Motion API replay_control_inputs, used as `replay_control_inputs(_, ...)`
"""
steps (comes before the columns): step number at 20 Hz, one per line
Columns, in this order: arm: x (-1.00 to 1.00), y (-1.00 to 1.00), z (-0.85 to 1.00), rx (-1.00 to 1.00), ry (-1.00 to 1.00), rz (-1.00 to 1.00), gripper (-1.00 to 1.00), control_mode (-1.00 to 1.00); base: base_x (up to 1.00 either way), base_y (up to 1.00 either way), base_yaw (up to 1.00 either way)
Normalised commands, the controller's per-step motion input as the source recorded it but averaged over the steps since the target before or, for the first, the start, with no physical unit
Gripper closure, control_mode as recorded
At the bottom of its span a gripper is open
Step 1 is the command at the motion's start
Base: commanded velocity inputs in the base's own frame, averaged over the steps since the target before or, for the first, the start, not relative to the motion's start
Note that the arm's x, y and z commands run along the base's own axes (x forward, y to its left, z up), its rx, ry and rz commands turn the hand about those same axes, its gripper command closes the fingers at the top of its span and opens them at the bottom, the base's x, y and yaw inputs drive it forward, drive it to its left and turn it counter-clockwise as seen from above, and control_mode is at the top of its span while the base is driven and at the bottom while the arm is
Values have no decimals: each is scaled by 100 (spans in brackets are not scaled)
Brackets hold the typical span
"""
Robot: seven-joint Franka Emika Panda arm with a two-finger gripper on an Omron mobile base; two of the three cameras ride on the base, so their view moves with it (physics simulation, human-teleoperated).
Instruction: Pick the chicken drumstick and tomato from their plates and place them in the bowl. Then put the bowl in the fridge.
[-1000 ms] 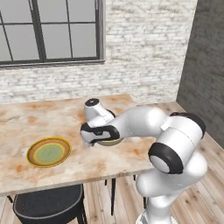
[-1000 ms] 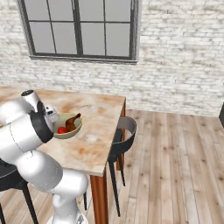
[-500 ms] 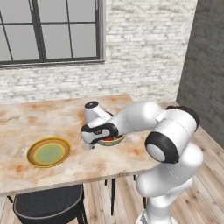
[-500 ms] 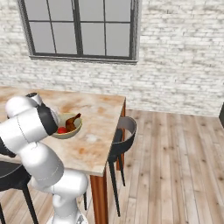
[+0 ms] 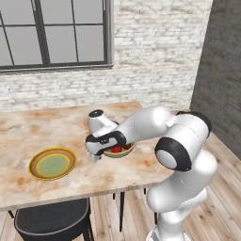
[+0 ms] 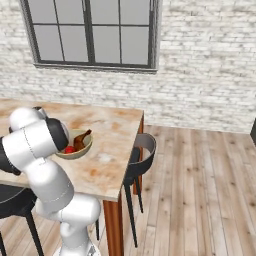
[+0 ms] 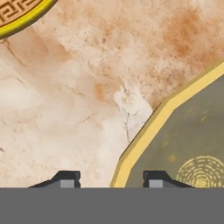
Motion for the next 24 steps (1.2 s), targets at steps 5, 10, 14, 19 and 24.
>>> replay_control_inputs(5,-1,-11,-6,0,0,4,100,-100,0,0,0)
replay_control_inputs(10,-10,-8,14,6,-4,5,100,-100,0,0,0)
replay_control_inputs(14,-33,0,49,12,-11,7,100,-100,0,0,0)
replay_control_inputs(19,-45,3,45,5,-14,2,100,-100,0,0,0)
replay_control_inputs(24,-47,7,39,0,-11,0,100,-100,0,0,0)
